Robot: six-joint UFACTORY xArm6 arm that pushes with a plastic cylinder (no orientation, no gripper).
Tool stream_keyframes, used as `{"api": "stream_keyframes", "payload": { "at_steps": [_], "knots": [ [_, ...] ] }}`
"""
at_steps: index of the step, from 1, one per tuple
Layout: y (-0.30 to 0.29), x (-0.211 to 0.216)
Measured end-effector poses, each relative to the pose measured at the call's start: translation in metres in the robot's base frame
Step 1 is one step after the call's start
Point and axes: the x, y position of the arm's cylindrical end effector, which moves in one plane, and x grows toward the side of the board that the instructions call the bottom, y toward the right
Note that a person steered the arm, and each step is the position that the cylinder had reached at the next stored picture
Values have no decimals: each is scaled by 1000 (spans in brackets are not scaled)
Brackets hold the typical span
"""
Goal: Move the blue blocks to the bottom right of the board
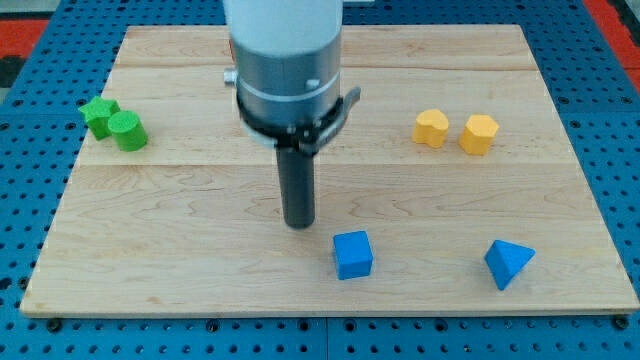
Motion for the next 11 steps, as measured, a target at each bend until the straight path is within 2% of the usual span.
{"api": "stream_keyframes", "payload": {
  "at_steps": [2, 5, 6, 7, 8, 9, 10, 11],
  "knots": [
    [13, 14],
    [124, 19],
    [40, 12],
    [30, 71],
    [88, 65],
    [133, 35],
    [144, 34],
    [108, -42]
  ]
}}
